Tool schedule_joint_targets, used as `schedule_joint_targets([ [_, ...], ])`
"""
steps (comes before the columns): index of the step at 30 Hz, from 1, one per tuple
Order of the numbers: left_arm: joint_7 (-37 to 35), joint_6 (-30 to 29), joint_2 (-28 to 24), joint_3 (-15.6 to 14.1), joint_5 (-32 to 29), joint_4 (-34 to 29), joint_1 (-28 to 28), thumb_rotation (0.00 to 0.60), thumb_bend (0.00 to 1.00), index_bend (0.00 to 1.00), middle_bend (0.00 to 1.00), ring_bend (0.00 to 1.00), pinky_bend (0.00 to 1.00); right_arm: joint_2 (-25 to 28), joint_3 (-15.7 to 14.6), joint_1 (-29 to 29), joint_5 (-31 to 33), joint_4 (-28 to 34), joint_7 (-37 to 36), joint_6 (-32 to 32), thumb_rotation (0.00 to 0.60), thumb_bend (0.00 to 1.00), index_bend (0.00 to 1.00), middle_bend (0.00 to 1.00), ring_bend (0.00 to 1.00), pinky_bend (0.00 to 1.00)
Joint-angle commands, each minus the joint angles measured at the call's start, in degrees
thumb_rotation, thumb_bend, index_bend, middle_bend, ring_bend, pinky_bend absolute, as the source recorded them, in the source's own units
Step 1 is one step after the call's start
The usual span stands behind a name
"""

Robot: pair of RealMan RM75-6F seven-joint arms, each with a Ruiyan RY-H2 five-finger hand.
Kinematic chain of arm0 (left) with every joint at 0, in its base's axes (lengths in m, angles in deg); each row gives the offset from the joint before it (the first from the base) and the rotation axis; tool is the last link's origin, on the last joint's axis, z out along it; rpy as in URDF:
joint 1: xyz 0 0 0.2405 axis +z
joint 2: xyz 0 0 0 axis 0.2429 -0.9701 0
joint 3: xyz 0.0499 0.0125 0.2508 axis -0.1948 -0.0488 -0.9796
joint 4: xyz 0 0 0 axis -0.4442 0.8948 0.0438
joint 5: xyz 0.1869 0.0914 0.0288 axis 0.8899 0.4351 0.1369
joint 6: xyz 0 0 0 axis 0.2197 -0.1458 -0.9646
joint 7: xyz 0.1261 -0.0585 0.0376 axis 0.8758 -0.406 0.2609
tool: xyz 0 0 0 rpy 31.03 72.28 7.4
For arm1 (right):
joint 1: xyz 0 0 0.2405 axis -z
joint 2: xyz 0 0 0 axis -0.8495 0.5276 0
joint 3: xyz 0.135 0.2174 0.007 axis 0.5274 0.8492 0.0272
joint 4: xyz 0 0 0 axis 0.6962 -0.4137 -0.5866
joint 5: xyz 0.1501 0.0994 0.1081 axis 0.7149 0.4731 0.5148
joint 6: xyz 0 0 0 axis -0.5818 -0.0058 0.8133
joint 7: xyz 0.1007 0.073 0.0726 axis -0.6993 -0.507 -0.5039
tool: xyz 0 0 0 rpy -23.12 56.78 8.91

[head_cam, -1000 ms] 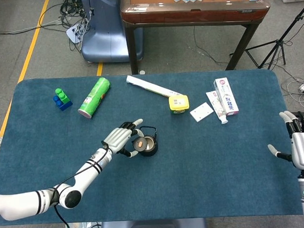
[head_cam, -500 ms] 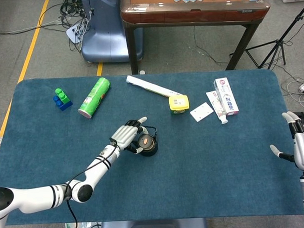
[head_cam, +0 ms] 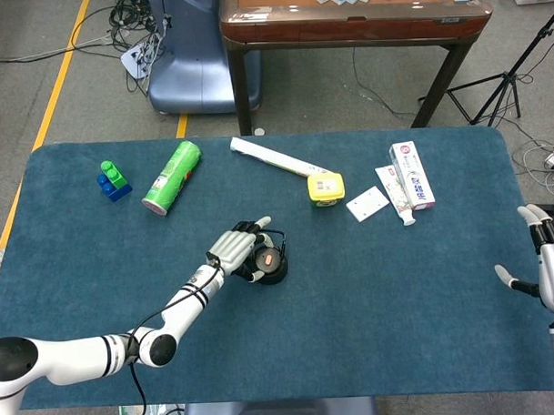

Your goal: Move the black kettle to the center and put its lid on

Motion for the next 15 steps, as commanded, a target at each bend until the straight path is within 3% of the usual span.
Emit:
schedule_joint_targets([
  [1, 0.01, -0.04, 0.02, -0.12, 0.05, 0.07, -0.01, 0.6, 0.29, 0.41, 0.02, 0.0, 0.0, 0.03, -0.02, 0.04, -0.02, 0.05, -0.01, 0.01, 0.6, 0.18, 0.15, 0.16, 0.0, 0.0],
  [15, -0.33, 0.9, -0.08, -0.59, -0.2, 0.55, -0.36, 0.6, 0.29, 0.13, 0.01, 0.0, 0.0, 0.12, 0.13, 0.02, 0.0, 0.11, -0.09, -0.11, 0.6, 0.18, 0.15, 0.16, 0.0, 0.0],
])
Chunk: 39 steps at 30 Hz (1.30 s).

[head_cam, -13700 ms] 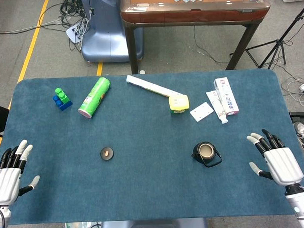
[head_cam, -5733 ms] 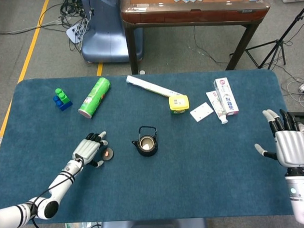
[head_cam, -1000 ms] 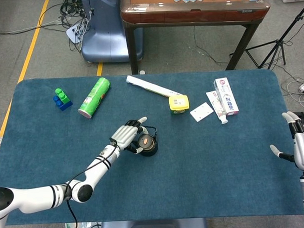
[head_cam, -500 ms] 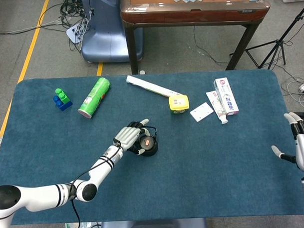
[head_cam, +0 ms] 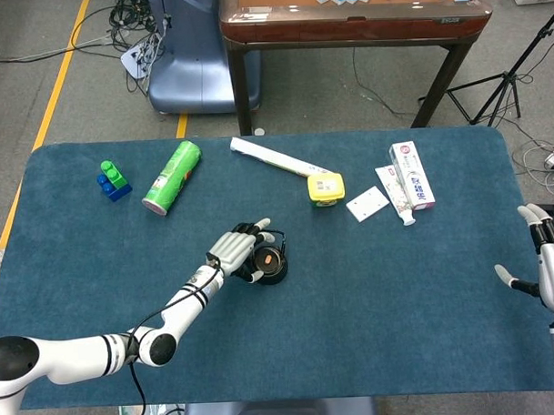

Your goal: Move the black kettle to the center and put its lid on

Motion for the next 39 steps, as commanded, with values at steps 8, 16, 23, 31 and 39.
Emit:
schedule_joint_targets([
  [8, -1.07, -0.01, -1.58, 0.01, 0.54, -1.46, 0.62, 0.6, 0.29, 0.02, 0.0, 0.0, 0.0, 0.2, 0.15, 0.07, -0.17, 0.24, -0.3, 0.18, 0.6, 0.18, 0.15, 0.16, 0.0, 0.0],
  [16, -2.4, -1.64, -4.2, -0.5, 3.26, -4.44, 2.53, 0.6, 0.29, 0.04, 0.0, 0.0, 0.0, -0.07, 0.14, -0.1, -0.54, 0.13, -0.33, 0.11, 0.6, 0.18, 0.15, 0.16, 0.0, 0.0],
  [23, -3.77, -4.1, -7.22, -1.41, 8.19, -8.51, 4.99, 0.6, 0.29, 0.13, 0.0, 0.0, 0.0, -0.04, 0.2, -0.1, -0.82, 0.35, -0.2, 0.35, 0.6, 0.18, 0.15, 0.16, 0.0, 0.0],
  [31, -6.59, -9.21, -13.39, -2.6, 13.23, -13.33, 10.25, 0.572, 0.29, 0.12, 0.0, 0.0, 0.0, 0.25, 0.0, -0.31, -1.29, 0.79, 0.1, -0.05, 0.6, 0.18, 0.15, 0.16, 0.0, 0.0],
  [39, -7.7, -17.61, -19.99, -5.42, 17.95, -15.95, 17.92, 0.571, 0.29, 0.12, 0.0, 0.0, 0.0, 2.19, -1.71, -0.84, -3.8, 0.71, -2.5, -3.13, 0.6, 0.18, 0.15, 0.16, 0.0, 0.01],
])
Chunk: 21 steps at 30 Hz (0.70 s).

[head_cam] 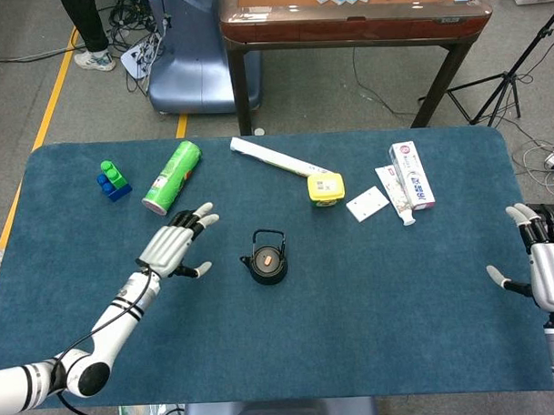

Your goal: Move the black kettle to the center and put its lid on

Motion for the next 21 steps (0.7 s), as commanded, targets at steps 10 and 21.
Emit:
schedule_joint_targets([
  [10, -3.99, -15.52, -7.69, -5.95, 8.07, -0.7, 15.04, 0.599, 0.29, 0.12, 0.0, 0.0, 0.0, 1.48, -3.53, -1.29, -7.22, -3.19, -6.0, -4.02, 0.6, 0.2, 0.15, 0.18, 0.01, 0.1],
  [21, -5.1, -30.09, -8.6, -11.42, 16.85, 0.67, 28.39, 0.599, 0.29, 0.12, 0.0, 0.0, 0.0, 1.5, -5.36, 0.18, -8.26, -2.34, -5.84, -2.97, 0.6, 0.2, 0.15, 0.18, 0.01, 0.1],
])
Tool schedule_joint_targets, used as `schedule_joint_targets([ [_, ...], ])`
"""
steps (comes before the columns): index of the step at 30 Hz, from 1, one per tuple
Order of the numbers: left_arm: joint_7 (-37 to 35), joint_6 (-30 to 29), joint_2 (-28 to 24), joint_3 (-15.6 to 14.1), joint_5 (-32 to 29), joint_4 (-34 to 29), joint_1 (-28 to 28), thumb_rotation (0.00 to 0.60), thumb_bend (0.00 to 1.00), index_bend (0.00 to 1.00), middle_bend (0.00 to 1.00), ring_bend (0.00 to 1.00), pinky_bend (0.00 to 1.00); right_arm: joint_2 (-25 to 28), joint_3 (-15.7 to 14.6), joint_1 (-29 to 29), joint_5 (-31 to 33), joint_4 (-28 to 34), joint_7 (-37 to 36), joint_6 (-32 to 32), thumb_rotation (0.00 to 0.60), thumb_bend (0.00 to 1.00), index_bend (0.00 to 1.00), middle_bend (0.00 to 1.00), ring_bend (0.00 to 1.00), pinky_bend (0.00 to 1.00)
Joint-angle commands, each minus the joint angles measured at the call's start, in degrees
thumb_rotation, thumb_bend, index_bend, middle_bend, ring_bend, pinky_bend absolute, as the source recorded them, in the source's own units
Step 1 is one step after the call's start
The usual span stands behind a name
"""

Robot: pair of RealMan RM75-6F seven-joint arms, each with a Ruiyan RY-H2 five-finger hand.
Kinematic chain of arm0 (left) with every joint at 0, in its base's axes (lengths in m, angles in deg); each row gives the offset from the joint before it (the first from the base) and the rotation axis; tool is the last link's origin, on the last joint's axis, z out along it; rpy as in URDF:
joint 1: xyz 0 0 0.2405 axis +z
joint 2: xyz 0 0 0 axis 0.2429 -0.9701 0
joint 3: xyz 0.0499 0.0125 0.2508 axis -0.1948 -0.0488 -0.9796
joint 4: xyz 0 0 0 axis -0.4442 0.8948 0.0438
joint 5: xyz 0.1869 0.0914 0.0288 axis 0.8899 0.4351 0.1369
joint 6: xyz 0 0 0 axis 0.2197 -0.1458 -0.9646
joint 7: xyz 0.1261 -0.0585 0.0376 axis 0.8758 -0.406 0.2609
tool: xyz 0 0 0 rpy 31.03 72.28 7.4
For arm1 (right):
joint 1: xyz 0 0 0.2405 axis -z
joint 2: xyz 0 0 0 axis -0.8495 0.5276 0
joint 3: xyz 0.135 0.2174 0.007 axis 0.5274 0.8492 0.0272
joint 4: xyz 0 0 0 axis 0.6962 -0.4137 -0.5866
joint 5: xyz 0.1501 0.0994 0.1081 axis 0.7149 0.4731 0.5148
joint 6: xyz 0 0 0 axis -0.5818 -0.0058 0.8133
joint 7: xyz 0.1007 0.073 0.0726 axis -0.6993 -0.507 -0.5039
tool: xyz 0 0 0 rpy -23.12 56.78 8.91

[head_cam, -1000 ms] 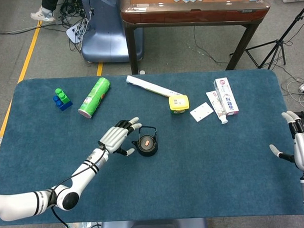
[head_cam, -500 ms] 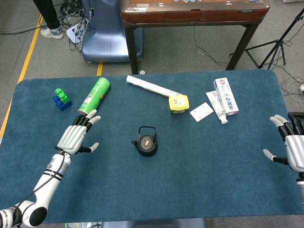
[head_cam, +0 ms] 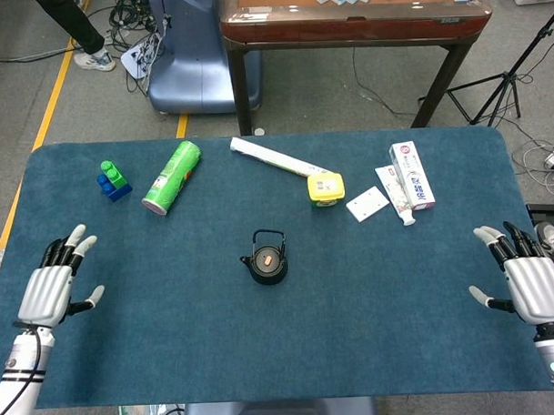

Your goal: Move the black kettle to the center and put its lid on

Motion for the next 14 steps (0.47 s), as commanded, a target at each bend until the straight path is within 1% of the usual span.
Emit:
schedule_joint_targets([
  [1, -0.24, -4.53, 0.01, -2.65, 3.78, 0.82, 4.49, 0.599, 0.29, 0.12, 0.0, 0.0, 0.0, -0.14, -0.24, 0.68, 0.0, 0.21, -0.21, 0.91, 0.6, 0.2, 0.15, 0.18, 0.01, 0.1],
  [3, -0.13, -6.07, 0.06, -3.65, 5.19, 0.75, 6.43, 0.599, 0.29, 0.12, 0.0, 0.0, 0.0, -0.15, -0.38, 1.02, -0.24, 0.32, -0.13, 1.47, 0.6, 0.2, 0.16, 0.19, 0.01, 0.1],
  [8, 0.94, -9.13, 0.69, -4.84, 8.31, 0.22, 9.91, 0.598, 0.29, 0.12, 0.0, 0.0, 0.0, -0.18, -0.72, 1.4, -0.51, 0.74, 0.72, 1.89, 0.6, 0.2, 0.16, 0.19, 0.01, 0.1],
  [11, 1.69, -9.51, 0.74, -4.92, 9.45, -0.3, 10.79, 0.597, 0.29, 0.12, 0.0, 0.0, 0.0, -0.4, -0.82, 1.49, -0.85, 0.59, 0.58, 2.1, 0.6, 0.2, 0.16, 0.19, 0.01, 0.1],
  [14, 1.89, -9.19, 0.75, -4.39, 9.97, -0.8, 11.28, 0.597, 0.29, 0.12, 0.0, 0.0, 0.0, -0.72, -0.96, 1.59, -1.24, 0.33, 0.76, 2.36, 0.6, 0.2, 0.16, 0.19, 0.01, 0.1],
])
